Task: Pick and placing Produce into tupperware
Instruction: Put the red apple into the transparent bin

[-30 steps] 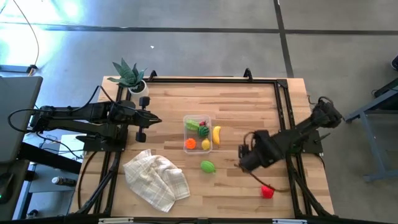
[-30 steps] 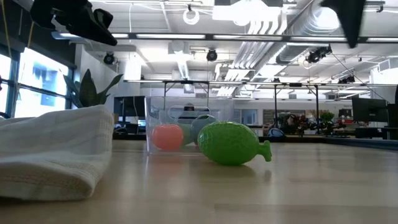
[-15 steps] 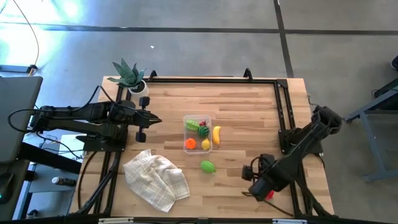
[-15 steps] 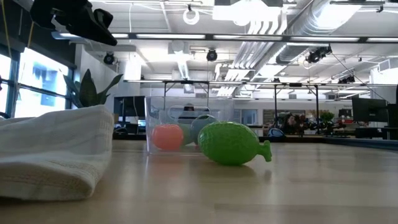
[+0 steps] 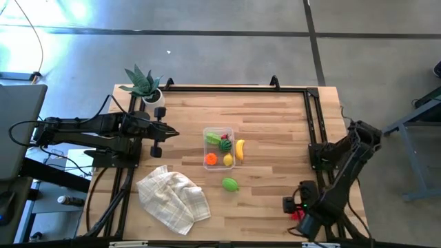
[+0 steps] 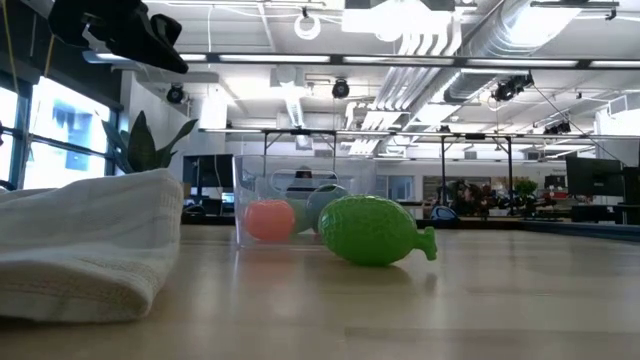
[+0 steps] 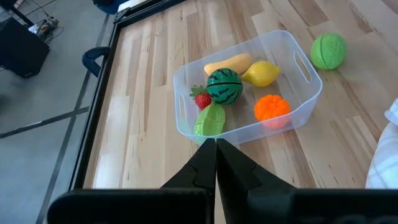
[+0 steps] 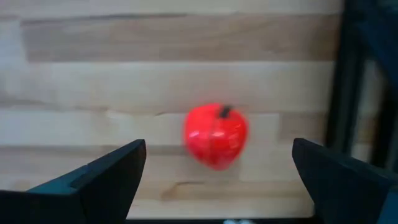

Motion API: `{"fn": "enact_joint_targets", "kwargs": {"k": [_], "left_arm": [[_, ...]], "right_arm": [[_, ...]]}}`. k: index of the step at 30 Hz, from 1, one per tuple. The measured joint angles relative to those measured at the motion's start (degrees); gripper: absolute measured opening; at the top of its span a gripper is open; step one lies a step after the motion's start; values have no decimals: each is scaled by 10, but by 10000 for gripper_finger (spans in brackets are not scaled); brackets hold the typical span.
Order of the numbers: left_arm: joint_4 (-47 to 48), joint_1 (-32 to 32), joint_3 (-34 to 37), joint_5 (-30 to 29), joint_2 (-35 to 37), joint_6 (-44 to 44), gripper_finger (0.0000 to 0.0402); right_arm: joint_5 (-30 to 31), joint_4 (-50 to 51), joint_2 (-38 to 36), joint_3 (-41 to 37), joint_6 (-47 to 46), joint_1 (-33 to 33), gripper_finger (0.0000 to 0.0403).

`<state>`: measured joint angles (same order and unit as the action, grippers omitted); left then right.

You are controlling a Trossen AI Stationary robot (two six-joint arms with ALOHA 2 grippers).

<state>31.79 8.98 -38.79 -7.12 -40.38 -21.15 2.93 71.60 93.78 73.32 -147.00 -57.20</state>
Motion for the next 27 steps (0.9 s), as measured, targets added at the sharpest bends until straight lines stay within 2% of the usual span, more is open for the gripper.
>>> {"fn": "enact_joint_targets", "kwargs": {"k": [5,10,15,27], "left_arm": [[0,0,0,0,0,0,3],[0,0,0,0,0,0,3],[0,0,0,0,0,0,3],[0,0,0,0,0,0,3]], "right_arm": [[2,28,1,-2,-20,-37,394],[18,-48,20,-37,-18,-56,394],[63,-98,38,-58,-39,-59,394],[58,-132,94,-58,-47,-58,394]]}}
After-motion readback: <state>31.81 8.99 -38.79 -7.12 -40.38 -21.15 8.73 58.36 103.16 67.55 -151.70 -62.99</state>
